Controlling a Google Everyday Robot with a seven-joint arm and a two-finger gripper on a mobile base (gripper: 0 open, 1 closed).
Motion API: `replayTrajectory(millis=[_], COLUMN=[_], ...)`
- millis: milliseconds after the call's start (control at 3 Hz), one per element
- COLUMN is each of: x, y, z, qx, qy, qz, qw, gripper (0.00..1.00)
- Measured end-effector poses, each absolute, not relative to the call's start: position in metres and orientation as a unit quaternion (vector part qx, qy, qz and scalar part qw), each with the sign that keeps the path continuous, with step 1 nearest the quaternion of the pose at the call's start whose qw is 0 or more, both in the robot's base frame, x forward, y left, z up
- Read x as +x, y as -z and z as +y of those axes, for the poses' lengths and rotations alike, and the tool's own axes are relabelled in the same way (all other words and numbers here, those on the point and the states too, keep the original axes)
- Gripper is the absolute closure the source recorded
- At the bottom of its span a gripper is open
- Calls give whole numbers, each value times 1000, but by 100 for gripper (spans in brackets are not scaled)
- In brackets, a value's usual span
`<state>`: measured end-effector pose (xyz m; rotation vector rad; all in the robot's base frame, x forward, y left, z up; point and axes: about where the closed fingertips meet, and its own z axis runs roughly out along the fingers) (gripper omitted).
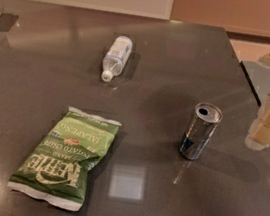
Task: Move redbull can near green jalapeno chip bag
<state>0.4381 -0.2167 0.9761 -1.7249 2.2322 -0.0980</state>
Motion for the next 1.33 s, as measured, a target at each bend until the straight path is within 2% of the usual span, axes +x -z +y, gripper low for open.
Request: replayTrajectory(millis=[667, 1333], x=[436, 439], y=[-972, -945], z=[-214, -191], qx=[-607, -619], qy=[16, -90], qz=[774, 734], qw=[181, 263], gripper=[0, 0])
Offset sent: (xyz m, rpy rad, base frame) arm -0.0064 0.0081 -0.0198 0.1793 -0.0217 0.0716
